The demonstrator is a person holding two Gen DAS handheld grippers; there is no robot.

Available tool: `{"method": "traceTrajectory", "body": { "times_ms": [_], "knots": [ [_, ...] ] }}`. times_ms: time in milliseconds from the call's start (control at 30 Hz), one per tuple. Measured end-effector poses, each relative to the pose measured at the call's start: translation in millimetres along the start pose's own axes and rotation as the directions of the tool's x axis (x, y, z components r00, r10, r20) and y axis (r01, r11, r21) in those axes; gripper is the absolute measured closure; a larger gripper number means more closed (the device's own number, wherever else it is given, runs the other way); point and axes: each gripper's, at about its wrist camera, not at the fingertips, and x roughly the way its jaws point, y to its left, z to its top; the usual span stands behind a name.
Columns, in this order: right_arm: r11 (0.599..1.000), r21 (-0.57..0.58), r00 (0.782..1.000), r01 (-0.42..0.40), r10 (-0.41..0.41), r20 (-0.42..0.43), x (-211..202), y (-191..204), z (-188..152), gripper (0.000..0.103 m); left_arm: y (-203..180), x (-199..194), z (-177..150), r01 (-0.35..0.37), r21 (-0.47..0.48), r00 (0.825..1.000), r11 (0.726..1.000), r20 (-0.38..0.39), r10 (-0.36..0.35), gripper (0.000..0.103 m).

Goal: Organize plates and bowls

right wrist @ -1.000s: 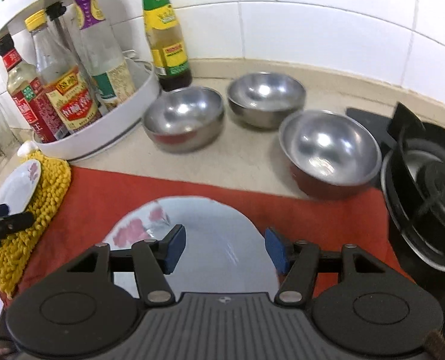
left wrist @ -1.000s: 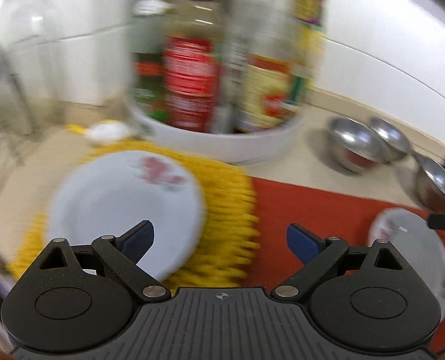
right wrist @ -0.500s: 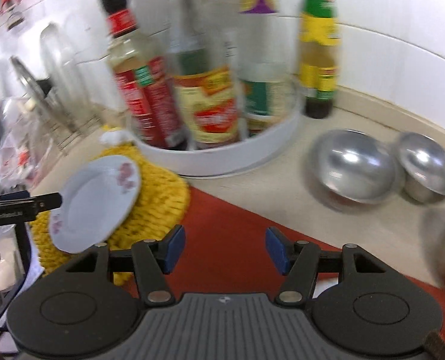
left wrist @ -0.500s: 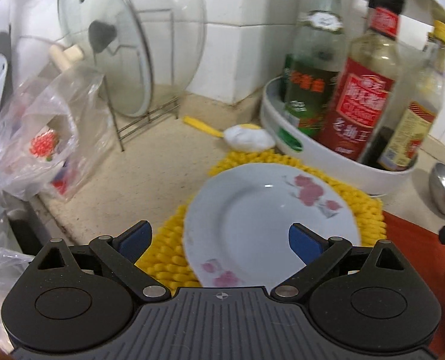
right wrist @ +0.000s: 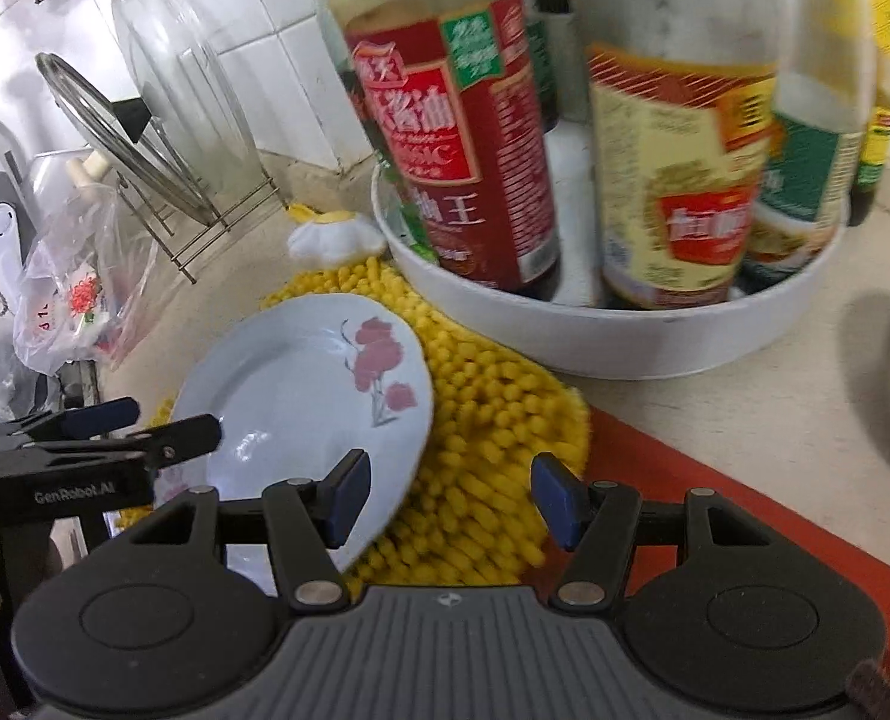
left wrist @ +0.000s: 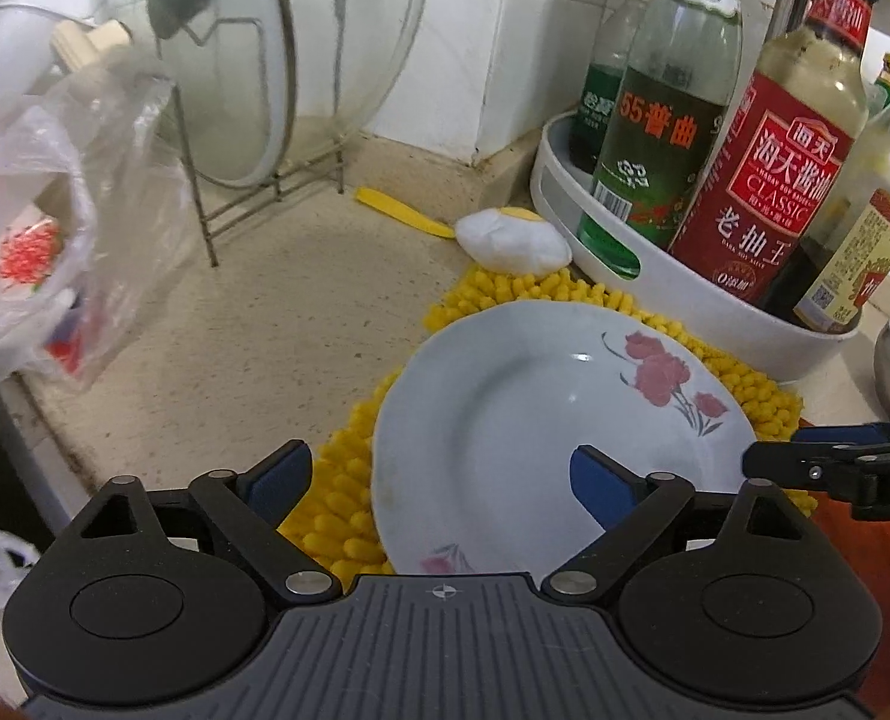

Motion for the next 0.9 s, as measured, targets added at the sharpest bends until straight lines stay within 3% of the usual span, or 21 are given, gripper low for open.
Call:
{"method": "traceTrajectory", "body": {
  "times_ms": [267, 533, 900],
  "knots": [
    [1.0, -0.018, 0.999, -0.026, 0.025, -0.028, 20, 9, 5, 0.05, 5, 15, 2, 0.043, 0.003, 0.999, 0.999, -0.02, -0.042, 0.013],
    [0.997, -0.044, 0.998, -0.058, 0.056, -0.042, 29, 19, 4, 0.056, -1, 19, 2, 0.088, 0.027, 0.996, 0.996, -0.023, -0.088, 0.011],
    [0.995, -0.076, 0.998, -0.066, 0.064, -0.02, 18, 26, 0, 0.06, 0, 14, 0, 0.13, 0.023, 0.991, 0.991, -0.018, -0.13, 0.013]
  ]
}}
